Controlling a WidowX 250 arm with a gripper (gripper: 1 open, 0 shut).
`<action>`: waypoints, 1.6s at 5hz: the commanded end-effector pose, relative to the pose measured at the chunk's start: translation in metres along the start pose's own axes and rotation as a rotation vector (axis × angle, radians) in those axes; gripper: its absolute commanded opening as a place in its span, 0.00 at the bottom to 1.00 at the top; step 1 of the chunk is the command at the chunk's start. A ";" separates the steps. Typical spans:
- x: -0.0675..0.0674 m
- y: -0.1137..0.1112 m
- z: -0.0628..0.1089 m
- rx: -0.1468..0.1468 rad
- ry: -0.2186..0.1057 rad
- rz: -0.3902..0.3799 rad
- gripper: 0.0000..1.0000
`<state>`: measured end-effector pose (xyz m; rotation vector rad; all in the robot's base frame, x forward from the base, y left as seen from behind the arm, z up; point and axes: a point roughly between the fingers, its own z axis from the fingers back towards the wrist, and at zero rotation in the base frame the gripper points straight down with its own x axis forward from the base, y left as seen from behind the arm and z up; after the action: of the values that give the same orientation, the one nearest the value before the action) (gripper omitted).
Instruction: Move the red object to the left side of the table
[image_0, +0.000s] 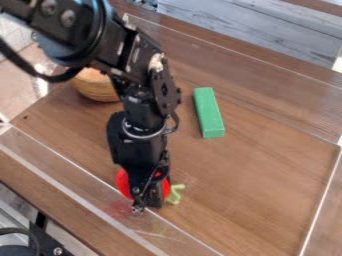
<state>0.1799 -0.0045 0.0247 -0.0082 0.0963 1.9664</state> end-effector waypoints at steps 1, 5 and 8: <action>-0.010 -0.009 0.002 -0.008 0.013 -0.024 0.00; -0.016 0.001 0.043 0.035 0.047 -0.051 0.00; 0.026 -0.025 0.133 0.051 0.136 0.071 0.00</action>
<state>0.1932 0.0369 0.1426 -0.0615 0.2867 2.0447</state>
